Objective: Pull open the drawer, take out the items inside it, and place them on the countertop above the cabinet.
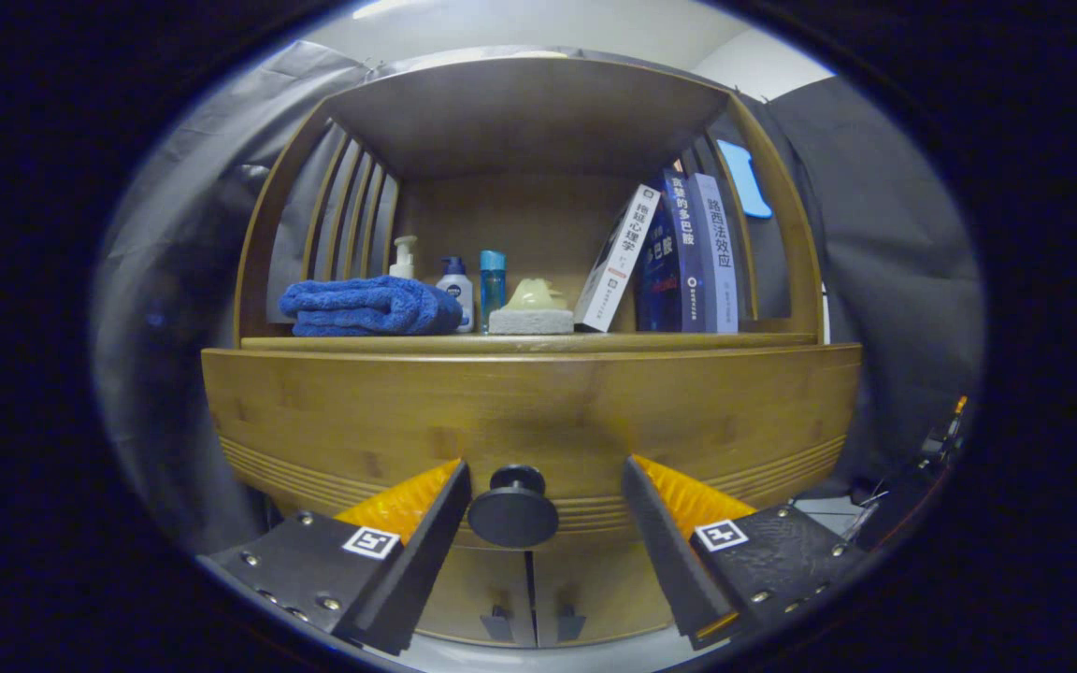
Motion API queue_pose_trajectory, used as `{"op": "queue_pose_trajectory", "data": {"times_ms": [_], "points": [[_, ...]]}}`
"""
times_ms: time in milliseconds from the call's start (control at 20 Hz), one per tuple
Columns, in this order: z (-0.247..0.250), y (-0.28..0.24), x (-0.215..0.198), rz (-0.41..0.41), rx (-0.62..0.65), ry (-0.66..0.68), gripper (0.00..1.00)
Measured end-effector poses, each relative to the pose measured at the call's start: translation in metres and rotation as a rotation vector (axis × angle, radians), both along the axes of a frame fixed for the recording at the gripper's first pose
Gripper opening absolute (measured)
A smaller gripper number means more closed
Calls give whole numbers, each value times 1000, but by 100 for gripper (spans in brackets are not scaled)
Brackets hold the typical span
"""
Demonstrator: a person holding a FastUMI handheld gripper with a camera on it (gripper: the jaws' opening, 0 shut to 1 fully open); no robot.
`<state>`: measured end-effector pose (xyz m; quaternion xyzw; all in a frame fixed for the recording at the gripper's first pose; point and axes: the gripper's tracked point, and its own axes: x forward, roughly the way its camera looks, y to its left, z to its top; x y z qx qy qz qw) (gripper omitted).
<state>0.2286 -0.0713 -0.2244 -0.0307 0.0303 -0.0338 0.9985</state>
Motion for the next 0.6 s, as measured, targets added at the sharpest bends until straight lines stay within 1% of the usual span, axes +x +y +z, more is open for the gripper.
{"op": "queue_pose_trajectory", "data": {"times_ms": [150, 300, 450, 600], "points": [[-5, 2, 12, 7, -104, -11, 99], [-14, 6, 19, 13, -222, 7, 99], [-14, 7, 27, 18, -185, -13, 99], [-15, 6, 29, 26, -178, -13, 99]]}}
